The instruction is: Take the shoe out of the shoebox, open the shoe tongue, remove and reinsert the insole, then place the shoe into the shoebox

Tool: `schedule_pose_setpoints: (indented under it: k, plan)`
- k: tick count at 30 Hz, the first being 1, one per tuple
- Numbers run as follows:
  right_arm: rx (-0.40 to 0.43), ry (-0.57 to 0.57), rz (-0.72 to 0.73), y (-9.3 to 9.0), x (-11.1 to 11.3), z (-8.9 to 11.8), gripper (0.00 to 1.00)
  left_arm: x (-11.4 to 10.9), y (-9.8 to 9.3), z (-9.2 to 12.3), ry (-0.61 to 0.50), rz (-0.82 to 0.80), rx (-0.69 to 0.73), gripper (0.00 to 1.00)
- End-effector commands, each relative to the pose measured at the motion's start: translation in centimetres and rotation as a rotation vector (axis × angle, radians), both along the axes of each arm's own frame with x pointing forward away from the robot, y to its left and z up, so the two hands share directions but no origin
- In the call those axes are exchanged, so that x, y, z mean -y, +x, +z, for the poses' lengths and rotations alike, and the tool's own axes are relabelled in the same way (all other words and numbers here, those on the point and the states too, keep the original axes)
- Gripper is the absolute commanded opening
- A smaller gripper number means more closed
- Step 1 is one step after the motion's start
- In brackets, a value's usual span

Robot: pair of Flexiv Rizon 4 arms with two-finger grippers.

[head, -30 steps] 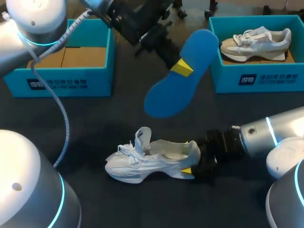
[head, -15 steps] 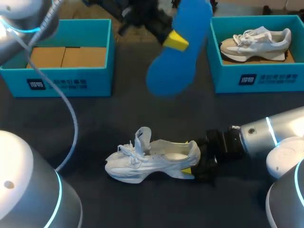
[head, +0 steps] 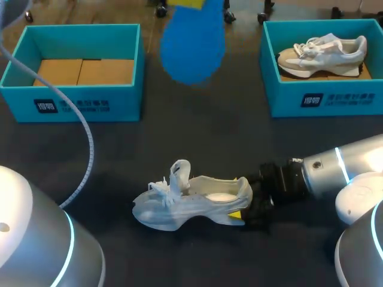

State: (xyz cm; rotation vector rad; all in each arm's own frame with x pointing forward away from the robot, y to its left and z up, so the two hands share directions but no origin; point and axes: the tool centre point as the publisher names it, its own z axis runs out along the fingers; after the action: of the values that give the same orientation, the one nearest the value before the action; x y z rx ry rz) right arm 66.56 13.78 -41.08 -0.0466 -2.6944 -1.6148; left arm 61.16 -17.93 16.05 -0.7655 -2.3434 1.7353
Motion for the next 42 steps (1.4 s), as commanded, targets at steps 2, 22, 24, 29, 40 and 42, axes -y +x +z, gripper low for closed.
schedule_pose_setpoints:
  k: [2,22,24,29,40,42]
  plan:
    - [0.000,-0.006,-0.001,0.0,-0.2,0.1,0.00,-1.8,-0.2,0.2,-0.030,0.037,0.004,0.00]
    - [0.000,-0.006,-0.001,0.0,-0.2,0.1,0.00,-3.4,-3.0,-3.3,-0.016,0.096,-0.381,0.00]
    - [0.000,-0.006,-0.001,0.0,-0.2,0.1,0.00,-3.9,-3.7,-3.6,-0.033,0.091,-0.419,0.00]
    - [0.000,-0.006,-0.001,0.0,-0.2,0.1,0.00,-4.4,-5.5,-3.6,-0.109,-0.001,-0.516,0.00]
    - [0.000,-0.006,-0.001,0.0,-0.2,0.1,0.00,-4.4,-6.2,-4.3,-0.071,0.098,-0.527,0.00]
    - [0.000,-0.006,-0.001,0.0,-0.2,0.1,0.00,-4.4,-6.4,-4.4,-0.063,0.142,-0.524,0.00]
